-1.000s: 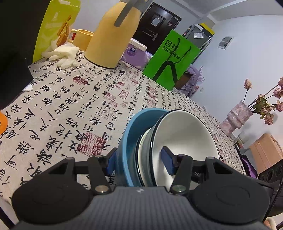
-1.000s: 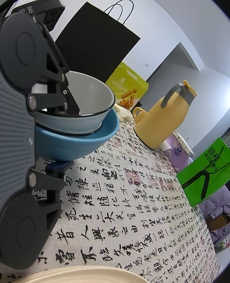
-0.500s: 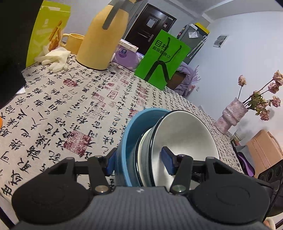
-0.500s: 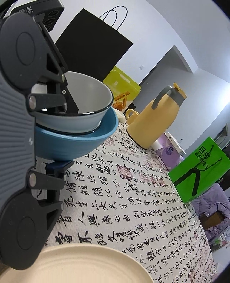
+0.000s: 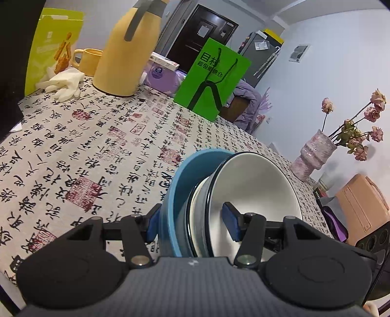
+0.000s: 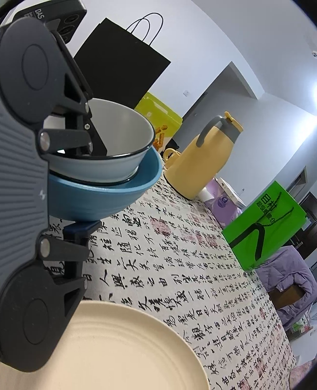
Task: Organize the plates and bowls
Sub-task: 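Carry the held bowl stack toward the cream plate stack with both grippers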
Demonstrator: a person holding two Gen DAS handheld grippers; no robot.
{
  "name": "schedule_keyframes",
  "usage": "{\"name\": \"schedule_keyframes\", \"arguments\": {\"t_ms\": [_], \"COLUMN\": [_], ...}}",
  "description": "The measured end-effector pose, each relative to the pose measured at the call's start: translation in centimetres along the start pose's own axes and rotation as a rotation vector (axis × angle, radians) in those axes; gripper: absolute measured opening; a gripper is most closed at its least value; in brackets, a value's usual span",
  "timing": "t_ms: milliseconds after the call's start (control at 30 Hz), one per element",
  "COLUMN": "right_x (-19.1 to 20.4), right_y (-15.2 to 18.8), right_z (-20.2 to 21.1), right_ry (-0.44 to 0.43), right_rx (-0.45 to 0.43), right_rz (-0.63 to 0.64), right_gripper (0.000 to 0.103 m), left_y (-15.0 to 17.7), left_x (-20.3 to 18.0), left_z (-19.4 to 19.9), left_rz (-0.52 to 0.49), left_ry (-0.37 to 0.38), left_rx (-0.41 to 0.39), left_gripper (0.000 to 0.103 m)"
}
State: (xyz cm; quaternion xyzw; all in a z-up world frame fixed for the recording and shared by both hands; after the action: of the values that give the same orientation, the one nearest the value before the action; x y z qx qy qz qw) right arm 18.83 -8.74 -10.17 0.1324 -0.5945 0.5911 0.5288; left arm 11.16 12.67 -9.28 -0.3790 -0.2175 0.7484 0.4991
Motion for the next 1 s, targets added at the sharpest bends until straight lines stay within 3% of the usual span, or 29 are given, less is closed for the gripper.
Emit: {"name": "schedule_keyframes", "arguments": {"t_ms": [1000], "right_x": [-1.9], "right_y": [-1.6], "right_z": [5.7], "right_ry": [0.003], "right_rx": [-0.061], "right_rz": [-0.01], "right_gripper": [0.042], "left_y": [1.1], "left_x": [-5.8], "left_z": [0.3], "left_rz": [-0.05], "left_ry": [0.026], "left_rx": [-0.005], "left_gripper": [0.053]}}
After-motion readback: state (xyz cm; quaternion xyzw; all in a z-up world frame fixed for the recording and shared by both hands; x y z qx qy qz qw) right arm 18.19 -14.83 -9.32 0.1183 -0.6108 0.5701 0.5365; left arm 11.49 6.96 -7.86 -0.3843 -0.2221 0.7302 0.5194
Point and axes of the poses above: each gripper's, at about its wrist camera, not at the fingertips, and z roughly against the way its jaws point, x to its left, y to its underside, the point moved 4 cm from there along -z, roughly the way its jaws point, and after that the axes turned 12 degrees about -y, right-handed, at the moved point
